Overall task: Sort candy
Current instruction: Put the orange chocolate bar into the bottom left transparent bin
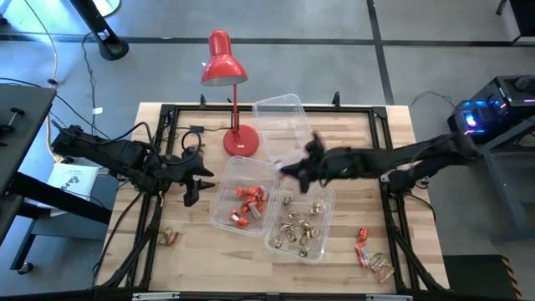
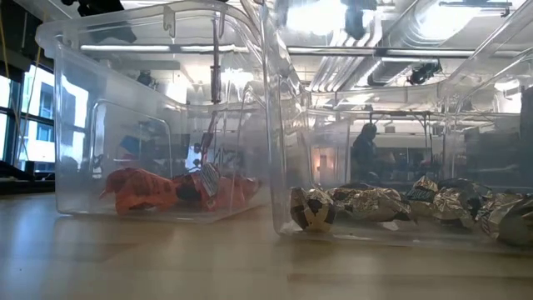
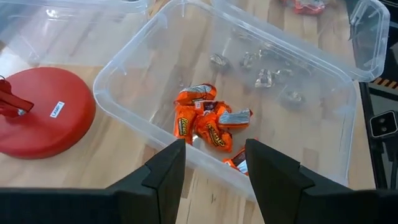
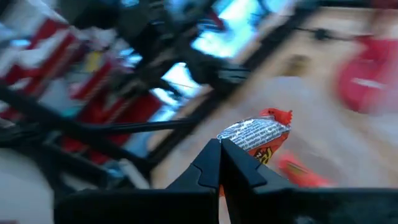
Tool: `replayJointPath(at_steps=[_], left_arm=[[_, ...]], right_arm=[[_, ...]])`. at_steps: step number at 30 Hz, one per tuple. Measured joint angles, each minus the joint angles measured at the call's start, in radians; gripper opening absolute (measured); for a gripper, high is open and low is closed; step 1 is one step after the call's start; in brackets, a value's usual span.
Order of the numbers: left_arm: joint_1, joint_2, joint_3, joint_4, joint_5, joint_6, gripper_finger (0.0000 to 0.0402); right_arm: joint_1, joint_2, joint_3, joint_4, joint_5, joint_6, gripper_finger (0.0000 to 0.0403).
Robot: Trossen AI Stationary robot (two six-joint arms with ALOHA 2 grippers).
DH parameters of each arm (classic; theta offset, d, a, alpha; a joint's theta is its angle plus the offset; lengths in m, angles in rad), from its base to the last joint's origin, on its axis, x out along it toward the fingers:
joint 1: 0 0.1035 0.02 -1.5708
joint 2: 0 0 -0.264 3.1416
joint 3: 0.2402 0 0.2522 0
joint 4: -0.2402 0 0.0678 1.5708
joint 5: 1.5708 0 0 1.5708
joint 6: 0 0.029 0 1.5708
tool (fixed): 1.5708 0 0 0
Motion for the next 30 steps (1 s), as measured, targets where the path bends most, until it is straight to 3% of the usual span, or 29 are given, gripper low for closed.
replayJointPath(at_steps=[5,10,14,17,21,26,30], left_arm=[[0.000,-0.018,0.000,-0.038,0.058,0.000,0.0161],[-0.001,-0.059,0.000,-0.105,0.096,-0.002,0.0161],[-0.001,-0.095,0.000,-0.133,0.097,-0.003,0.0161],[-0.001,-0.122,0.000,-0.134,0.097,0.002,0.0161],[0.000,-0.153,0.000,-0.135,0.097,0.009,0.0161],[0.000,-0.182,-0.007,-0.134,0.097,0.048,0.0161],[0.000,-0.196,-0.007,-0.131,0.097,0.052,0.0161]], right_arm=[[0.031,0.186,0.000,0.288,-0.022,0.013,0.0001],[0.028,0.292,0.028,0.282,-0.092,0.106,0.0042],[0.037,0.338,0.160,0.213,-0.086,0.009,0.0106],[0.036,0.352,0.293,0.001,-0.088,-0.109,0.0146],[0.036,0.352,0.512,-0.478,-0.085,-0.111,0.0165],[0.114,0.349,0.658,-0.987,-0.012,0.137,0.0164],[0.233,0.346,0.651,-1.338,-0.012,0.435,0.0163]])
